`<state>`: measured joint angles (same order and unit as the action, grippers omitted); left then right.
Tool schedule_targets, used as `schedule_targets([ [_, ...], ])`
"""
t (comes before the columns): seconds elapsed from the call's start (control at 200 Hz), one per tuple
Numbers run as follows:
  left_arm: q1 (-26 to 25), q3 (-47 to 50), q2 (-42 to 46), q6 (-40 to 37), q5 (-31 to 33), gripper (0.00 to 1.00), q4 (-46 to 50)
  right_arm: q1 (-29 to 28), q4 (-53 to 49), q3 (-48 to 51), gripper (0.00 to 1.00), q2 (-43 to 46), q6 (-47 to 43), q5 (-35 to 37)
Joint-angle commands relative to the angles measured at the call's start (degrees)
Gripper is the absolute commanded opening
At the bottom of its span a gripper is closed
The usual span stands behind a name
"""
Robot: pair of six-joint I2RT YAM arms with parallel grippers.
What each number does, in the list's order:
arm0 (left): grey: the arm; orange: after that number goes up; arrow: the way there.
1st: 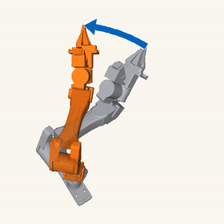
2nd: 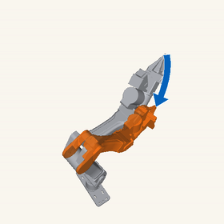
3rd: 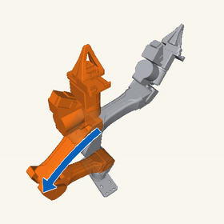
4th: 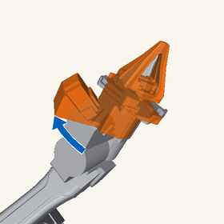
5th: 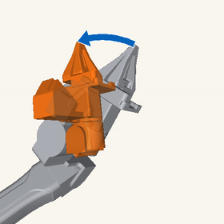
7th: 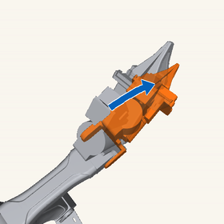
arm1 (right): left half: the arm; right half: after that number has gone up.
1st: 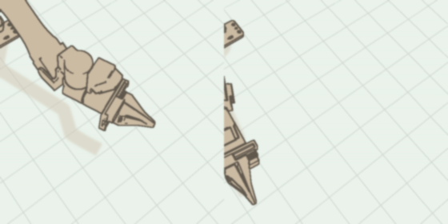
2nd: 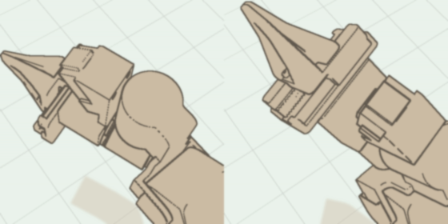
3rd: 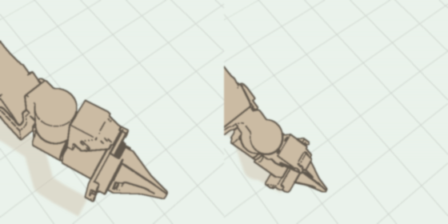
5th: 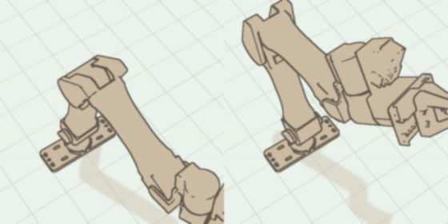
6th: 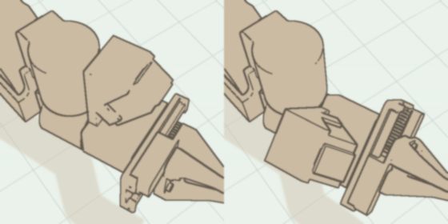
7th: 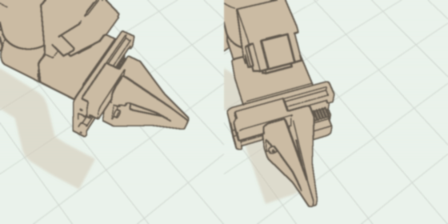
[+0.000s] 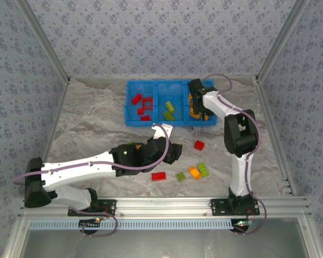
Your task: Sort the legos into containers by color
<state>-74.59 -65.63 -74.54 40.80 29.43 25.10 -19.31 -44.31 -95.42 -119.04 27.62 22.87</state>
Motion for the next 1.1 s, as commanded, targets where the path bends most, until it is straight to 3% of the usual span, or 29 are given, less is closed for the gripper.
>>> schedule_targets([
  [0.0, 0.2, 1.0, 3.1, 2.3, 1.6, 0.62, 3.2, -0.6, -2.5, -1.8, 0.61, 2.5, -0.8, 1.1],
  [0.095, 0.1, 2.3, 4.7, 2.8, 1.0, 0.62, 3.6, -1.4, -2.1, -0.9, 0.67, 6.7, -1.0, 1.3],
  [0.235, 0.2, 4.7, 8.5, 3.0, -0.1, 0.63, 1.8, -3.8, -1.9, 1.8, 0.68, 15.4, -0.6, 3.1],
  [0.4, 2.5, 5.2, 11.7, 3.8, -0.5, 0.64, 3.8, -8.9, 1.6, 12.5, 0.67, 30.9, 0.5, 5.1],
  [0.48, 7.2, 4.6, 12.0, 6.3, -2.9, 0.65, 9.0, -14.3, 4.6, 19.9, 0.69, 39.2, 0.1, 6.3],
  [0.605, 18.9, 5.5, 11.1, 11.4, -9.2, 0.65, 19.2, -24.7, 9.5, 32.0, 0.71, 51.2, -0.7, 4.5],
  [0.829, 37.2, 13.8, 7.5, 10.3, -22.9, 0.63, 16.7, -42.7, 15.1, 45.9, 0.73, 60.8, 4.9, 1.7],
  [0.944, 41.5, 13.4, 2.9, 8.2, -24.1, 0.64, 15.2, -48.4, 16.7, 48.9, 0.75, 60.3, 7.2, 2.9],
  [1.094, 43.2, 11.7, -4.2, 7.4, -23.7, 0.66, 13.2, -49.7, 19.7, 50.7, 0.75, 59.3, 8.0, 1.9],
])
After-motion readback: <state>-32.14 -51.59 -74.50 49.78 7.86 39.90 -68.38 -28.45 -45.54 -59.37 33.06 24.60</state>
